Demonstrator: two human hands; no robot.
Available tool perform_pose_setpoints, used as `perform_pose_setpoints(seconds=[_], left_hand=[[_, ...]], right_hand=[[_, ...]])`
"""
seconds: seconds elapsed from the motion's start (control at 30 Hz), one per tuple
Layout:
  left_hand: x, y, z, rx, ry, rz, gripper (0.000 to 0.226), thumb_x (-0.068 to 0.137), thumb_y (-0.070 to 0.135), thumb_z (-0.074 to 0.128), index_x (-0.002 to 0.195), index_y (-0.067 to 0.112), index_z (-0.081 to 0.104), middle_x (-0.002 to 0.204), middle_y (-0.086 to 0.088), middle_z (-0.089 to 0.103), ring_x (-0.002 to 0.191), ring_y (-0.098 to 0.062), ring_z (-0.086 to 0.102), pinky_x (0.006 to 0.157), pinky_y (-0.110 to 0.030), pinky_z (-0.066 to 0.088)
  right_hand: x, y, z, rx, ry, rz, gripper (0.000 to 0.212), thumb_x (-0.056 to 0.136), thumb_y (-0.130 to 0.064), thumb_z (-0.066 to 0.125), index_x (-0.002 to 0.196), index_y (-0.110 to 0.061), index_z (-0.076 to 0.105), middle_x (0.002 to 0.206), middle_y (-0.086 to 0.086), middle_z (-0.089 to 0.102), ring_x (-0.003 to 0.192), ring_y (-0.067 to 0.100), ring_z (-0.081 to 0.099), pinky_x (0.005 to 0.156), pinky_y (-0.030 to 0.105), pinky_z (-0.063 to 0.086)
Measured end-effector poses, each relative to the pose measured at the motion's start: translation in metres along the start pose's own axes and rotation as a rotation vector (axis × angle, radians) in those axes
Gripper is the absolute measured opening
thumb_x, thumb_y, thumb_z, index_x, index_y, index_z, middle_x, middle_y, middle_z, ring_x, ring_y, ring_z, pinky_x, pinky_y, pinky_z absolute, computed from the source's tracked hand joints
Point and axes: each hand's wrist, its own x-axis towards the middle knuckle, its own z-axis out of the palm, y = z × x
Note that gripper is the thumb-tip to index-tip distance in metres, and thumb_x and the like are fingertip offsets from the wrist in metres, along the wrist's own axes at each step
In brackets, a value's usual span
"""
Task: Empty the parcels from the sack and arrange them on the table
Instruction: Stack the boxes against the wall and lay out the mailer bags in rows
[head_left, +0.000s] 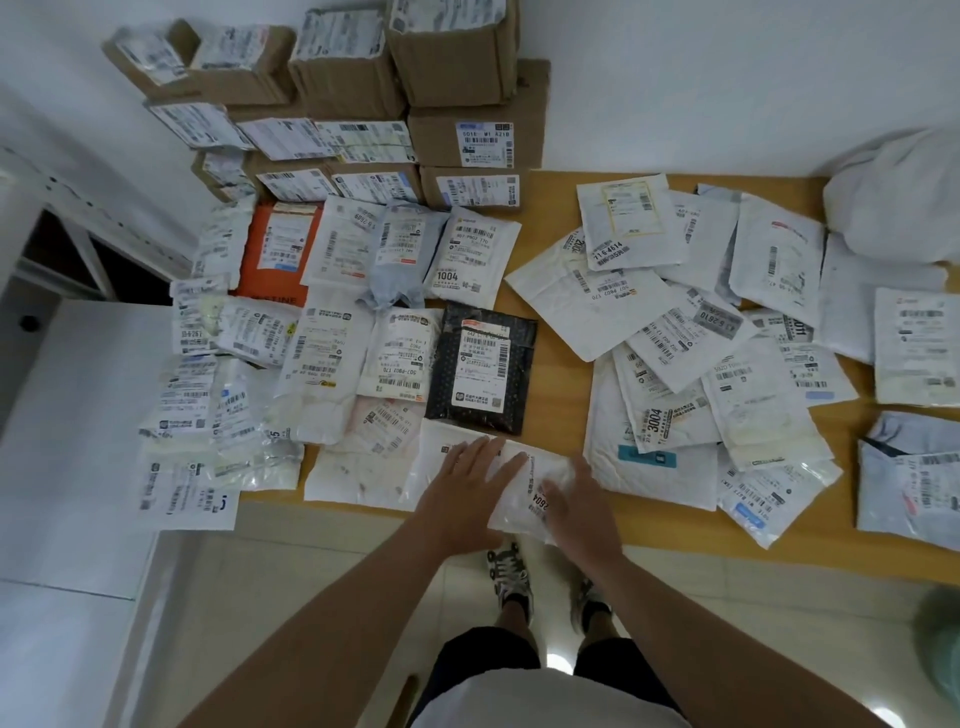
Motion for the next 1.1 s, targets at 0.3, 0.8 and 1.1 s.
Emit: perform_pose_setpoints(seconds=[0.3,0.8,1.1], left_hand=[[0.005,0.002,0.003,0.089,0.077,-0.021,0.104,0.074,0.054,0.07,0.154,0.017,0.016,0.145,-0.011,0.036,0.131,-0.032,0.036,0.109,-0.048,0.025],[0.004,0.018,0.016,-0.062,0.336,0.005,0.079,0.076,0.059,0.052,0.141,0.015,0.041,0.14,-0.016,0.047,0.134,-0.035,0.04,0.111,-0.052,0.034],[0.049,0.052,-0.006,-0.072,0.287,-0.185,0.05,0.077,0.039,0.054,0.12,0.012,0.061,0.124,-0.013,0.058,0.117,-0.032,0.055,0.096,-0.045,0.048]], right_hand=[[-0.01,-0.005,-0.007,-0.079,0.032,-0.029,0.058,0.101,-0.034,0.046,0.151,-0.013,0.026,0.14,0.015,0.035,0.119,0.032,0.05,0.087,0.036,0.047],[0.008,0.015,-0.032,-0.464,0.378,-0.009,0.061,0.087,-0.05,0.039,0.133,-0.011,0.048,0.139,0.02,0.047,0.124,0.041,0.046,0.093,0.053,0.043],[0.02,0.042,-0.05,-0.812,0.08,-0.224,0.076,0.062,-0.04,0.059,0.133,-0.013,0.051,0.129,0.016,0.057,0.113,0.043,0.055,0.083,0.051,0.048]])
